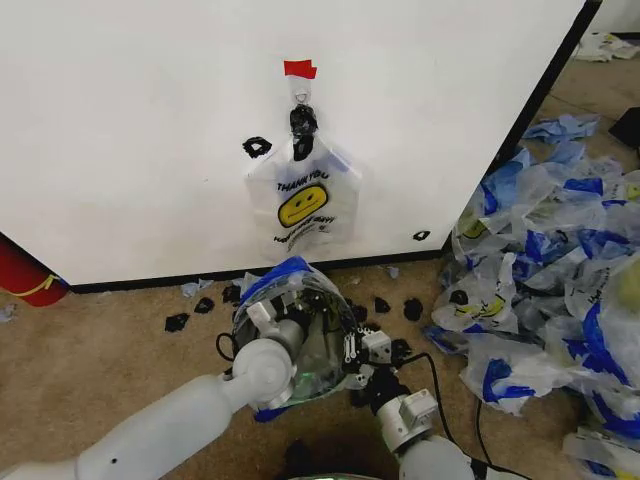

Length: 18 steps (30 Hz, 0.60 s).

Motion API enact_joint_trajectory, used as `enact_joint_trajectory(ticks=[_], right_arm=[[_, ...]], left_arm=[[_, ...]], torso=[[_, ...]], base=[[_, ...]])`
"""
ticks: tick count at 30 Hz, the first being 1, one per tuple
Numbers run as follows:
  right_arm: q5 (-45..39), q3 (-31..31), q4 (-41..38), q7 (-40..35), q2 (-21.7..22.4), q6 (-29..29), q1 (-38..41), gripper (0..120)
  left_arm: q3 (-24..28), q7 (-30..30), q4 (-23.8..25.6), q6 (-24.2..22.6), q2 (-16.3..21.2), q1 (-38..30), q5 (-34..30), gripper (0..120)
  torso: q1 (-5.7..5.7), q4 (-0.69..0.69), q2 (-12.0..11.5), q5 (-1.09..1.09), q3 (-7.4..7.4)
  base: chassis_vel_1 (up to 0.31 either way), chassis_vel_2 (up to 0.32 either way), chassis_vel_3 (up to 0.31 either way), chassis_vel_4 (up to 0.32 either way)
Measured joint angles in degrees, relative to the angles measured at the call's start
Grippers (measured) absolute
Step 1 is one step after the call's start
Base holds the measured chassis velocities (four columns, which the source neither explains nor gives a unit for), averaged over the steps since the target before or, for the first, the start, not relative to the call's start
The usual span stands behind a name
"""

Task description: Pick up the garbage bag from the wall and place it over the trash bin.

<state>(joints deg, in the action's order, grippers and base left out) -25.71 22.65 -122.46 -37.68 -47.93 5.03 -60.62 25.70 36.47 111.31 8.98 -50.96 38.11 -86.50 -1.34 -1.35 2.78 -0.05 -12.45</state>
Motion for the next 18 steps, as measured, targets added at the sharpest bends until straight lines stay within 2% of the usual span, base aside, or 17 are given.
enact_joint_trajectory(ticks=[5,18], right_arm=[[-0.3,-0.1,0.2,-0.1,0.0,-0.1,1.0,0],[-0.7,-1.2,0.2,-0.5,-0.4,-0.3,1.7,0]], left_arm=[[0.2,0.4,1.6,-0.3,1.5,0.6,-0.8,0],[0.5,0.9,1.2,-0.4,0.1,1.4,-1.5,0]], torso=[[0.00,0.01,0.0,0.01,0.00],[0.00,0.00,0.0,-0.01,0.00]], base=[[0.000,0.000,0.000,0.000],[0.000,0.000,0.000,0.000]])
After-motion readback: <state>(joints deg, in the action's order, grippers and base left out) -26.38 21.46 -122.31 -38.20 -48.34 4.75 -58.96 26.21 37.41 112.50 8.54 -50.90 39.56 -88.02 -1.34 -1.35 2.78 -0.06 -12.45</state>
